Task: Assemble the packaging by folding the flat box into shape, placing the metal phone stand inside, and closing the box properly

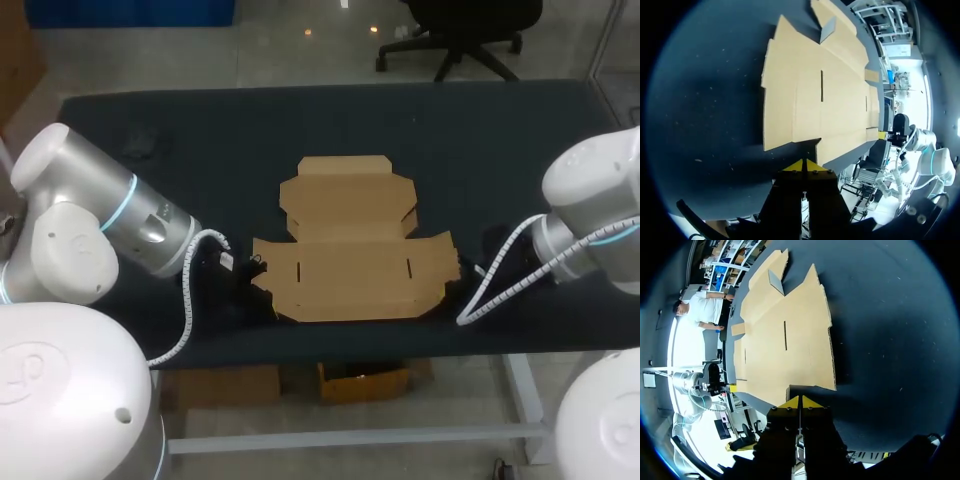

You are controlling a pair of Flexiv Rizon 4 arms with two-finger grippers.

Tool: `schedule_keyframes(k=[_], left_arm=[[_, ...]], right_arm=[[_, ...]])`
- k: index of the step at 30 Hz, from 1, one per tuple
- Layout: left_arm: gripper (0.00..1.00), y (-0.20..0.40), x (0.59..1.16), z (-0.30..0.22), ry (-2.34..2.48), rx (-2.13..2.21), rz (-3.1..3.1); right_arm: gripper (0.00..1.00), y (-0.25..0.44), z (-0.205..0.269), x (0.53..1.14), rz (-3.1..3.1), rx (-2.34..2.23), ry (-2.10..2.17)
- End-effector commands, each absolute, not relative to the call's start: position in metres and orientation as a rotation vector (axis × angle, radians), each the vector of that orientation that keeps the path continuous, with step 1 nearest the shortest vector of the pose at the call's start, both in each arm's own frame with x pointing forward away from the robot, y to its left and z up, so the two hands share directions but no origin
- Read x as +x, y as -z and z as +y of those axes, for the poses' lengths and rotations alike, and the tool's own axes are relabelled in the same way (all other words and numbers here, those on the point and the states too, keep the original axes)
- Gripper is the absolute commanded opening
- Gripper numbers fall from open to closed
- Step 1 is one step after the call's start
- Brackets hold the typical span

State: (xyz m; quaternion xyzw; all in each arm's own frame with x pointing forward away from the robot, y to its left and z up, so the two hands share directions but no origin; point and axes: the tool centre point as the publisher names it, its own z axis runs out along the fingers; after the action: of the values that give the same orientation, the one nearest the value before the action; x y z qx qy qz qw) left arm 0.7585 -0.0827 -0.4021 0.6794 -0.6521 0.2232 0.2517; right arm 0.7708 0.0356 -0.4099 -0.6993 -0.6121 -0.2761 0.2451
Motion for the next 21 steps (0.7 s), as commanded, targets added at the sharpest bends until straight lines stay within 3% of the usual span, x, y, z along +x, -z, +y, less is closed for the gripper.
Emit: schedule_keyframes(k=[1, 21], left_arm=[[0.0, 0.4052, 0.7592, -0.0838, -0.602, 1.847, -1.769], [0.0, 0.3972, 0.7629, -0.0936, -0.611, 1.836, -1.81]], right_arm=[[0.0, 0.4117, 0.0349, 0.7712, -1.662, -1.902, 0.75], [0.0, 0.4071, 0.0389, 0.7718, -1.591, -1.954, 0.708]])
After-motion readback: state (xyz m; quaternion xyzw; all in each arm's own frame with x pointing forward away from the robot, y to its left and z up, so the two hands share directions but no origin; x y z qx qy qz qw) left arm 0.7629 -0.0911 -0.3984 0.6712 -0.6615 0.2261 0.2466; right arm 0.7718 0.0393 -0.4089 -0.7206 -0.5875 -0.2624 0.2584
